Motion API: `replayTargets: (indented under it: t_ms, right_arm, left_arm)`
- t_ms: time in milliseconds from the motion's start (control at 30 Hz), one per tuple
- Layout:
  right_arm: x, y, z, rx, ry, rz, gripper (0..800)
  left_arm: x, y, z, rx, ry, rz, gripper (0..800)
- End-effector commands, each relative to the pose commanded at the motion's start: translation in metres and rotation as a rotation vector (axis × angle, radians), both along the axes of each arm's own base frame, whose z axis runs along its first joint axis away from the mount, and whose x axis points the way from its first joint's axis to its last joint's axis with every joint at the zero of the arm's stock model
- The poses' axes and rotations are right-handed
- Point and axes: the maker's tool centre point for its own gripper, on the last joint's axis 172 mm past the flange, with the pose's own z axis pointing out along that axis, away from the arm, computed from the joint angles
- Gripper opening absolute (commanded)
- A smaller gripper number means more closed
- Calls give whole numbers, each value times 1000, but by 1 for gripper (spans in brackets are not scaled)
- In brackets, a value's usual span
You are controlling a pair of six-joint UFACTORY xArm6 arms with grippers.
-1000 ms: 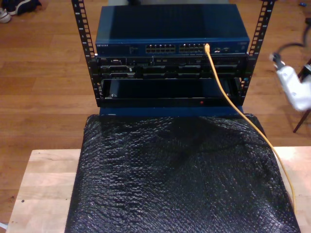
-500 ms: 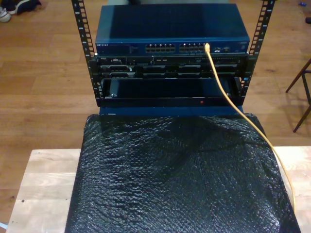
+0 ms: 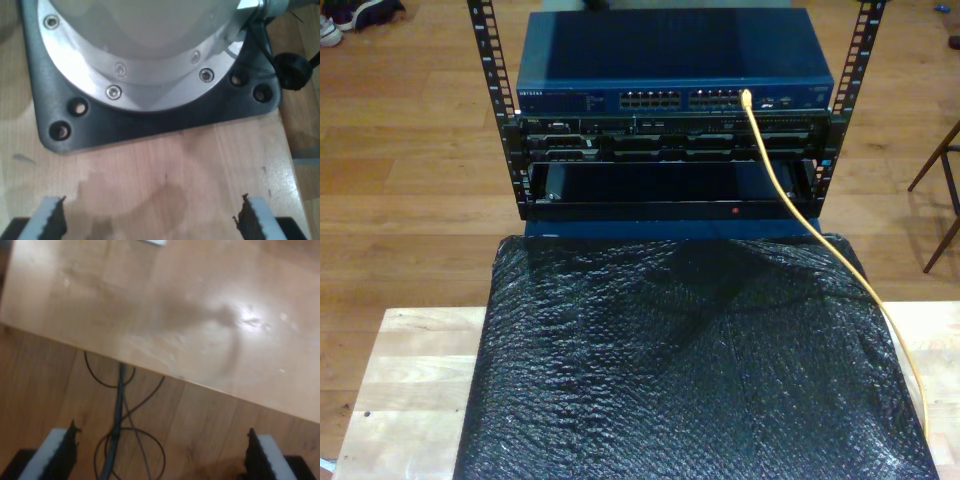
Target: Grab the cable and plug it in
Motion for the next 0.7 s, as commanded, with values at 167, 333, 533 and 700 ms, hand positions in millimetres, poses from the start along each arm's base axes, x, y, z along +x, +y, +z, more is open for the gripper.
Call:
replayTargets:
  t_ms: [167, 333, 533, 700]
  right_arm:
    - [-15, 11, -13, 37, 7, -27, 799]
    - [-34, 19, -25, 59, 36, -65, 798]
    - [-42, 13, -48, 9, 21, -100, 797]
    - [-45, 14, -52, 6, 19, -72, 797]
  left_arm:
    - [0, 0, 0, 0, -1, -1, 800]
    - [0, 0, 0, 0, 0, 0, 800]
    - [0, 0, 0, 0, 0, 0, 800]
    - [0, 0, 0, 0, 0, 0, 800]
